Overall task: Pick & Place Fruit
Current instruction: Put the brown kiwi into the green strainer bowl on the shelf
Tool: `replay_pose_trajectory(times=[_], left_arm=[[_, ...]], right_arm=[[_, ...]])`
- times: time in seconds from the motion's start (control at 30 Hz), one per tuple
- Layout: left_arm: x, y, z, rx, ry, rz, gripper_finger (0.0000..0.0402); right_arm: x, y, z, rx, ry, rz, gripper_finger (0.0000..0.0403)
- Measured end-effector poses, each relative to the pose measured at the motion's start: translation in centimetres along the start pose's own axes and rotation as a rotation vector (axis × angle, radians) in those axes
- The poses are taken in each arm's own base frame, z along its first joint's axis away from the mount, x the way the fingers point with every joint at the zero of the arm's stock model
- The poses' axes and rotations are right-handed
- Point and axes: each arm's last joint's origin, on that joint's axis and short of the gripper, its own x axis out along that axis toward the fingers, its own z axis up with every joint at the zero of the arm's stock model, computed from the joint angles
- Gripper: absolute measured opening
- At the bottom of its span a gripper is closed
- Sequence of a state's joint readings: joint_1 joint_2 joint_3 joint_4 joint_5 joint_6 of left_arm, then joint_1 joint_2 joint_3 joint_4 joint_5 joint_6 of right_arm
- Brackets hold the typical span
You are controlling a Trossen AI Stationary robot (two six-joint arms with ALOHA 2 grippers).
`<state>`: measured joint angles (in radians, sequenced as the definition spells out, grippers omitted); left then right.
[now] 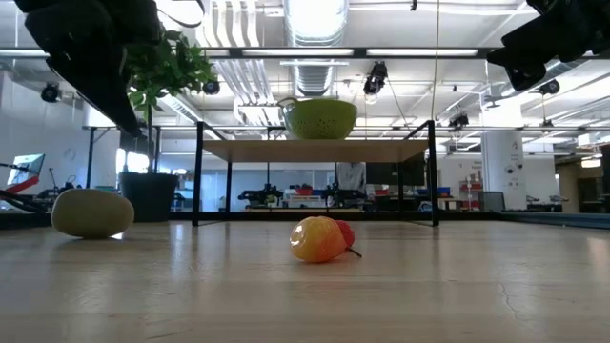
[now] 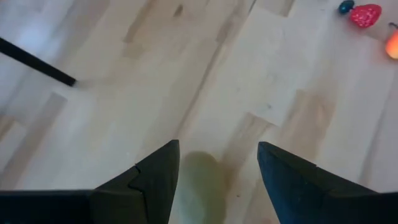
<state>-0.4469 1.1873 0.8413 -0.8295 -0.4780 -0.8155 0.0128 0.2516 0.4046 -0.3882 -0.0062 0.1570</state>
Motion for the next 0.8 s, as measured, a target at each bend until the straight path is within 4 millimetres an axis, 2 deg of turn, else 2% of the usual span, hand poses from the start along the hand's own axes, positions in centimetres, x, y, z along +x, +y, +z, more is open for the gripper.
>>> replay_pose_trajectory(times=[0.2, 0.57, 0.8], left_arm=[[0.0, -0.1, -0.1, -0.051, 0.045, -0.042, 0.0223], [0.2, 0.4, -1.1, -0.085, 0.156, -0.010, 0.0225], [0.2, 0.5, -1.1, -0.087, 0.163, -0.006, 0.0280]], right_arm=[[0.0, 0.0, 0.0, 0.000, 0.000, 0.000, 0.0180], [0.0, 0.0, 0.0, 0.000, 0.000, 0.000, 0.0200], [0.0, 0.0, 0.0, 0.000, 0.000, 0.000, 0.0195]])
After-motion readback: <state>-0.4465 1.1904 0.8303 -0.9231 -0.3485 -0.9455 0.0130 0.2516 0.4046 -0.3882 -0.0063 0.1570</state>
